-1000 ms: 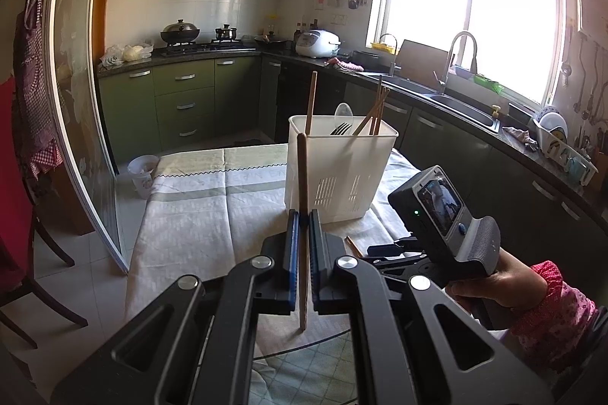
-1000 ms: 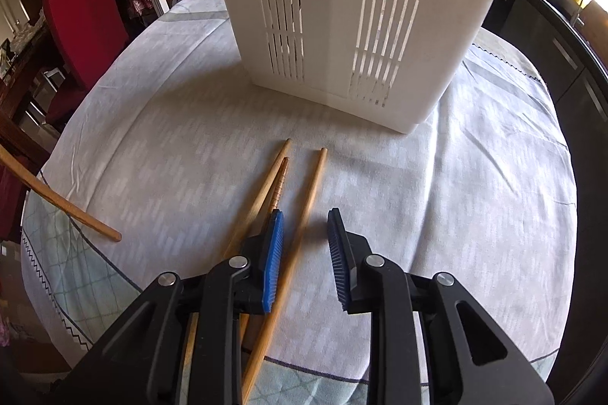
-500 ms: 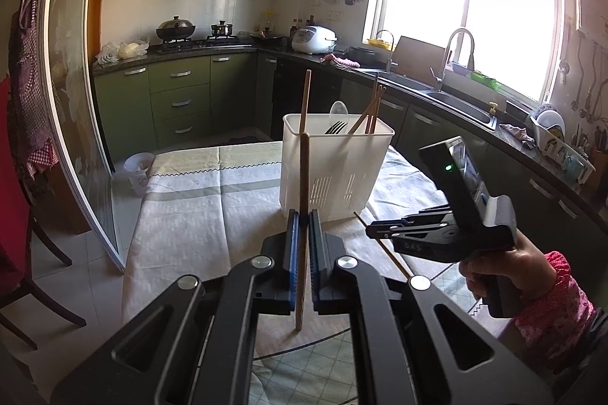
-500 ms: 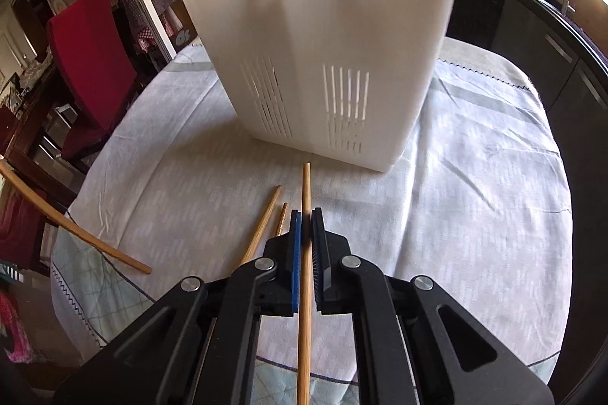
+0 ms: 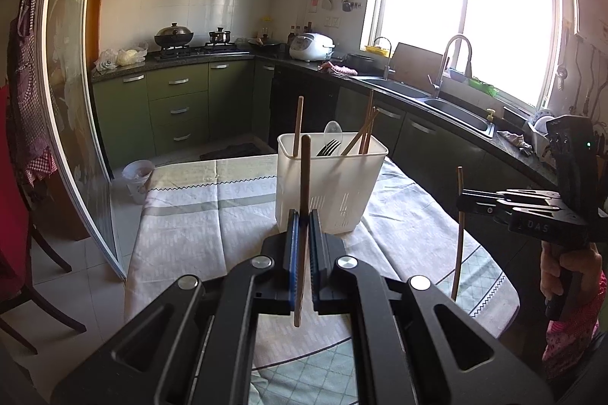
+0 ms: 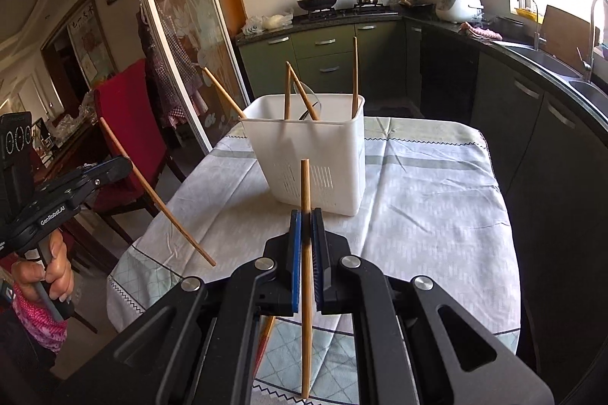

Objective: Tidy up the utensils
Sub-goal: 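Drop the chopstick into the holder with the left tool while the right tool carries its chopstick over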

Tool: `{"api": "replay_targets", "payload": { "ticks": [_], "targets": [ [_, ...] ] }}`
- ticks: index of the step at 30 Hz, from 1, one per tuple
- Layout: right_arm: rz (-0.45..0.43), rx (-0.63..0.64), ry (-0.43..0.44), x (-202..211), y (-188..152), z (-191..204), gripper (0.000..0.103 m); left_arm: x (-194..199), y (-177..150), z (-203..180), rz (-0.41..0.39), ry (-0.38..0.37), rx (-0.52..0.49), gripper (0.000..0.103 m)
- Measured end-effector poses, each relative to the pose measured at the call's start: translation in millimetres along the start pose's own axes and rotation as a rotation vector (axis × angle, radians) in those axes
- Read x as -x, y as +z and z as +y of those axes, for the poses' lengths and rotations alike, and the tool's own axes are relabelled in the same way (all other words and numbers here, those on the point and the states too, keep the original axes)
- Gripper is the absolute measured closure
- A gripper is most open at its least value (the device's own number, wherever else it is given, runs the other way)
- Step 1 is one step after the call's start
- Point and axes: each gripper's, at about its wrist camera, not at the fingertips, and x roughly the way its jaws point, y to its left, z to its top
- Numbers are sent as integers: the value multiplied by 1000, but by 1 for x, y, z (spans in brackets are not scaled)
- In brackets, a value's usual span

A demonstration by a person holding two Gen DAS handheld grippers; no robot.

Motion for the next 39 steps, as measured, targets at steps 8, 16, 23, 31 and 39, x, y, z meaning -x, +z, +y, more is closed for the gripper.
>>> {"api": "replay_targets", "payload": {
  "ticks": [8,16,23,31,39],
  "targets": [
    [-73,-22,2,41,-19,-9,97,9,44,-13,-39,-36,-37,98],
    [-124,-55,-13,62,-31,-24,97,6,102,-34,-112,-58,-73,98],
    [-130,-55,-4,67,-32,-25,97,-3,154,-36,-191,-46,-50,98],
    [-135,-55,2,70,-35,-27,97,-55,177,-29,-178,18,-15,98],
    [-131,-50,5,72,-34,-27,97,-109,149,-23,-44,40,-7,98]
  ]
}}
